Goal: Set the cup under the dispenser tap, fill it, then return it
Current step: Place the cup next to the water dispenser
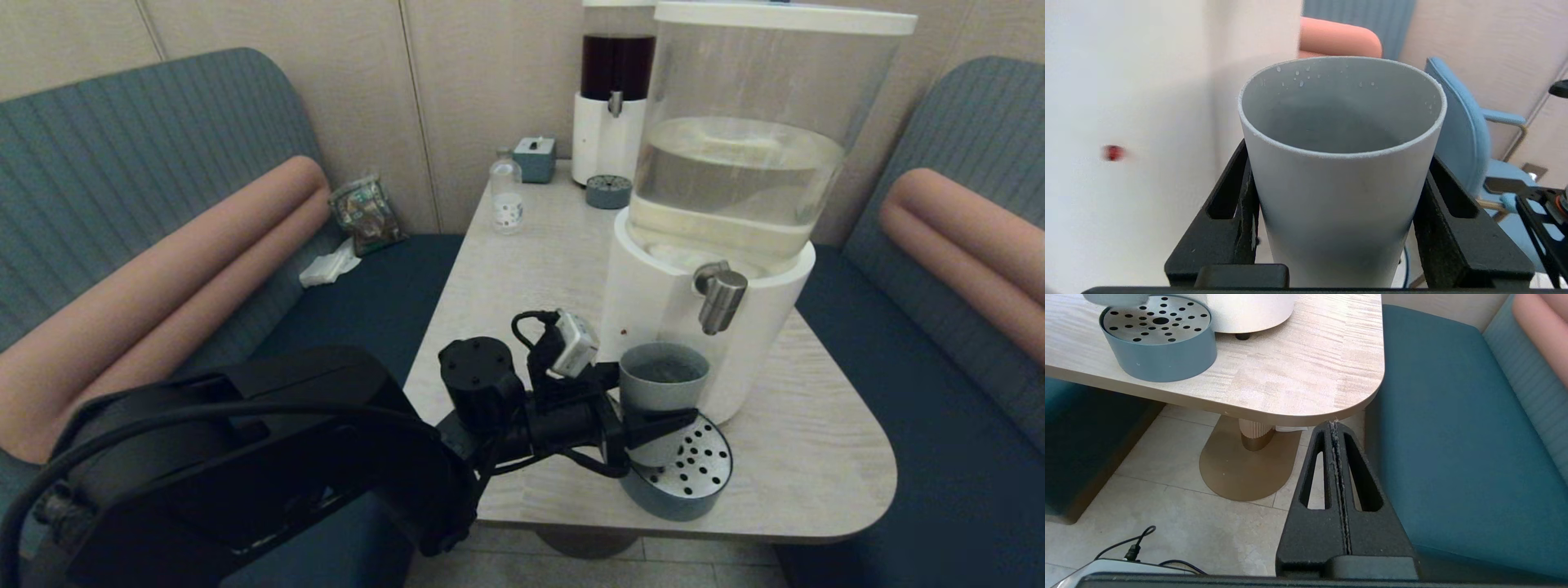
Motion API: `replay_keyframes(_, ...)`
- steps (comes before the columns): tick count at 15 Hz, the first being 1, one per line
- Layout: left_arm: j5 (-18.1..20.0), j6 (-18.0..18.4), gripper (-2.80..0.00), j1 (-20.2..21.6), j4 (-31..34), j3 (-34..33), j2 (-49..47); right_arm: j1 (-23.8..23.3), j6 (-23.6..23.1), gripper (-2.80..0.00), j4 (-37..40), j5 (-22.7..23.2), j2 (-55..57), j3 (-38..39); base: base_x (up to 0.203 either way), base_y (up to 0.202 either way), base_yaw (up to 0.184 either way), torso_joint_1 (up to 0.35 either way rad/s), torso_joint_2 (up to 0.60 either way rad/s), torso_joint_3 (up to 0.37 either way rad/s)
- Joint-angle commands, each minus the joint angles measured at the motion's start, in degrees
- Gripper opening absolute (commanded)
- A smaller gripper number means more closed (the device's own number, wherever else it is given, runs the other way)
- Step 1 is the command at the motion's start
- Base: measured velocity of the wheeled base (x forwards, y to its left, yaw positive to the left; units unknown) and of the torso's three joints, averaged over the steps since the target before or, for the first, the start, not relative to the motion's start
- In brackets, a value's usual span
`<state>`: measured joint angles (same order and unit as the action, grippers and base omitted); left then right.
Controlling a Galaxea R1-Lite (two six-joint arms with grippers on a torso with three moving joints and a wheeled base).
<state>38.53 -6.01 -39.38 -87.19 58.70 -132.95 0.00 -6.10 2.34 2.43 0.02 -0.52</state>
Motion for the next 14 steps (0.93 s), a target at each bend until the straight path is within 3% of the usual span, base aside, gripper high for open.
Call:
replay_keyframes(1, 0.23, -0.18, -2.80, 0.74, -0.48, -0.25, 1.08, 0.00, -0.05, -2.80, 0.03, 0.04, -0.02, 0.00, 0.000, 0.000, 0.000, 0.000, 0.00, 0.000)
replay_keyframes(10, 0.31, -0.14, -2.80, 5.92, -0.48, -4.94, 4.70, 0.00, -0.05, -2.80, 0.03, 0.04, -0.02, 0.00, 0.000, 0.000, 0.000, 0.000, 0.00, 0.000)
replay_keyframes(14, 0.39, -0.06, -2.80, 11.01, -0.48, -5.78, 5.78, 0.00, -0.05, -2.80, 0.03, 0.04, -0.02, 0.00, 0.000, 0.000, 0.000, 0.000, 0.00, 0.000)
